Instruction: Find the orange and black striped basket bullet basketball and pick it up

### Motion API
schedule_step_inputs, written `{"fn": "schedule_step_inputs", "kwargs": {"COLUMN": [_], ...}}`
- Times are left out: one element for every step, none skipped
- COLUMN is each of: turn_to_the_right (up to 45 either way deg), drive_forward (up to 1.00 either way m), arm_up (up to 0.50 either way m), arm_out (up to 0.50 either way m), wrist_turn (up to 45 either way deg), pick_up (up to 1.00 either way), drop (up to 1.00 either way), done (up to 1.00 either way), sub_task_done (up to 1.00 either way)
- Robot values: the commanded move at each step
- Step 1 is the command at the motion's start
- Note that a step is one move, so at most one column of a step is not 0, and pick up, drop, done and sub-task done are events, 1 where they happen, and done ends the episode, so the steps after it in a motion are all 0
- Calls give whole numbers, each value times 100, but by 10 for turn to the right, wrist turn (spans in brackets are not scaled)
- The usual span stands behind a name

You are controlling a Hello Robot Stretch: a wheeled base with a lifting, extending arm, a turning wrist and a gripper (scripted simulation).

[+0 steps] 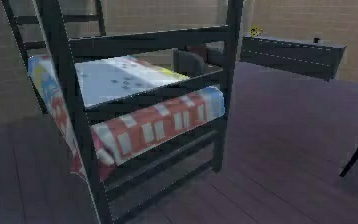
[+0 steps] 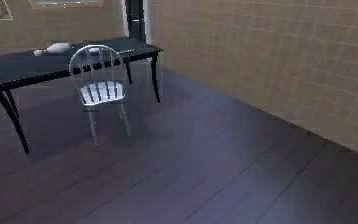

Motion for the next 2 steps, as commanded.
{"fn": "schedule_step_inputs", "kwargs": {"turn_to_the_right": [-450,0], "drive_forward": [0,40], "arm_up": [0,0], "arm_out": [0,0], "wrist_turn": [0,0], "pick_up": [0,0], "drop": [0,0], "done": [0,0], "sub_task_done": [0,0]}}
